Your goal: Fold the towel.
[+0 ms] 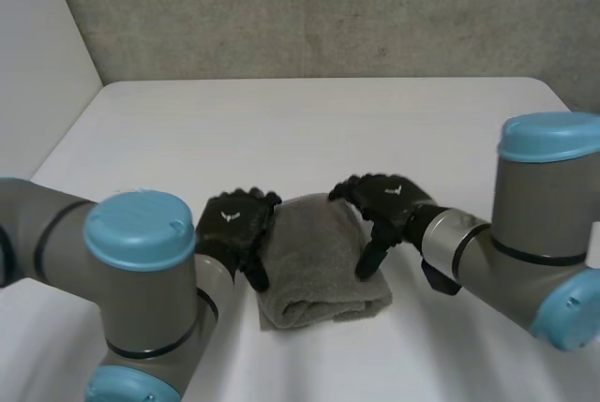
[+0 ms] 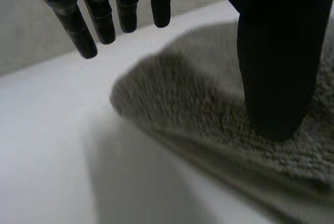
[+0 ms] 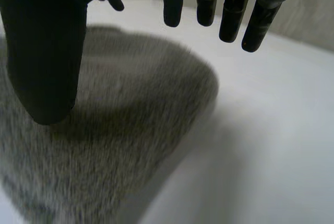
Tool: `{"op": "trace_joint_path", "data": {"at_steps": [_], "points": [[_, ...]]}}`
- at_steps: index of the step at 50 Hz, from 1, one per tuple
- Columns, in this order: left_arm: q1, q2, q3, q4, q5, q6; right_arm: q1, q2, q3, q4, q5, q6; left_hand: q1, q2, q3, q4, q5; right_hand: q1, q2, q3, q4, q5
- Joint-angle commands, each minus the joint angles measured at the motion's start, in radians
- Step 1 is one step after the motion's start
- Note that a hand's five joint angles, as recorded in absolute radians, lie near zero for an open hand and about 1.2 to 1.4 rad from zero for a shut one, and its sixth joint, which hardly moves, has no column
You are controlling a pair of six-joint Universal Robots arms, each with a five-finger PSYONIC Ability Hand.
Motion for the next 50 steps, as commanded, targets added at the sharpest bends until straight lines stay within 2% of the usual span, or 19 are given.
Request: {"op": "trace_joint_path", "data": {"at_steps": [1, 8, 15, 17, 18, 20, 21, 22, 23, 25, 27, 28, 29, 31, 37, 50], "points": [[-0.001, -0.047, -0.027, 0.008, 0.002, 0.012, 0.006, 0.116, -0.037, 0.007, -0.005, -0.085, 0.031, 0.031, 0.031, 0.03, 0.031, -0.039, -0.061, -0.04, -0.061, -0.063], [-0.001, -0.044, -0.011, 0.021, 0.0, 0.03, 0.014, 0.108, -0.054, -0.028, 0.01, -0.188, 0.031, 0.031, 0.031, 0.03, 0.031, -0.039, -0.061, -0.04, -0.061, -0.063], [0.007, 0.086, 0.104, 0.006, 0.005, 0.056, 0.017, -0.038, -0.097, -0.061, 0.047, -0.153, 0.031, 0.031, 0.031, 0.03, 0.031, -0.039, -0.061, -0.04, -0.061, -0.063], [0.039, 0.168, 0.175, -0.038, 0.006, 0.058, 0.008, -0.126, -0.128, -0.068, 0.099, -0.087, 0.031, 0.031, 0.031, 0.03, 0.031, -0.039, -0.061, -0.04, -0.061, -0.063], [0.039, 0.169, 0.175, -0.038, 0.006, 0.058, 0.008, -0.127, -0.128, -0.068, 0.099, -0.087, 0.031, 0.031, 0.031, 0.03, 0.031, -0.039, -0.061, -0.04, -0.061, -0.063], [0.068, 0.206, 0.221, -0.085, 0.008, 0.058, 0.003, -0.203, -0.187, -0.049, 0.179, -0.061, 0.028, 0.028, 0.028, 0.027, 0.028, -0.039, -0.061, -0.04, -0.061, -0.063], [0.103, 0.238, 0.267, -0.141, 0.009, 0.053, 0.003, -0.203, -0.188, -0.048, 0.179, -0.06, 0.026, 0.025, 0.025, 0.024, 0.025, -0.039, -0.061, -0.04, -0.061, -0.063], [0.131, 0.261, 0.311, -0.205, 0.014, 0.049, -0.001, -0.234, -0.224, -0.007, 0.223, -0.067, 0.023, 0.022, 0.022, 0.021, 0.022, -0.039, -0.061, -0.04, -0.061, -0.063], [0.131, 0.261, 0.312, -0.206, 0.014, 0.048, -0.001, -0.234, -0.224, -0.007, 0.224, -0.067, 0.023, 0.022, 0.022, 0.021, 0.022, -0.039, -0.061, -0.04, -0.061, -0.063], [0.166, 0.296, 0.406, -0.337, 0.044, 0.041, -0.018, -0.283, -0.27, 0.086, 0.291, -0.071, -0.044, -0.045, -0.045, -0.046, -0.045, -0.039, -0.061, -0.04, -0.061, -0.063], [0.167, 0.296, 0.407, -0.338, 0.045, 0.041, -0.029, -0.297, -0.284, 0.108, 0.312, -0.068, -0.045, -0.046, -0.045, -0.046, -0.046, -0.039, -0.061, -0.04, -0.061, -0.063], [0.182, 0.324, 0.445, -0.401, 0.078, 0.026, -0.043, -0.306, -0.284, 0.113, 0.322, -0.065, -0.063, -0.064, -0.064, -0.065, -0.064, -0.039, -0.061, -0.04, -0.061, -0.063], [0.203, 0.359, 0.459, -0.46, 0.115, -0.005, -0.043, -0.306, -0.284, 0.113, 0.322, -0.065, -0.063, -0.064, -0.064, -0.065, -0.064, -0.039, -0.061, -0.04, -0.061, -0.063], [0.225, 0.382, 0.457, -0.486, 0.139, -0.03, -0.058, -0.324, -0.28, 0.114, 0.329, -0.062, -0.063, -0.064, -0.064, -0.065, -0.064, -0.039, -0.061, -0.04, -0.061, -0.063], [0.272, 0.434, 0.424, -0.494, 0.221, -0.108, -0.061, -0.372, -0.267, 0.12, 0.337, -0.062, -0.063, -0.064, -0.064, -0.065, -0.064, -0.039, -0.061, -0.04, -0.061, -0.063], [0.28, 0.459, 0.362, -0.451, 0.227, -0.108, -0.049, -0.45, -0.22, 0.111, 0.328, -0.073, -0.063, -0.064, -0.064, -0.065, -0.064, -0.039, -0.061, -0.04, -0.061, -0.063]]}}
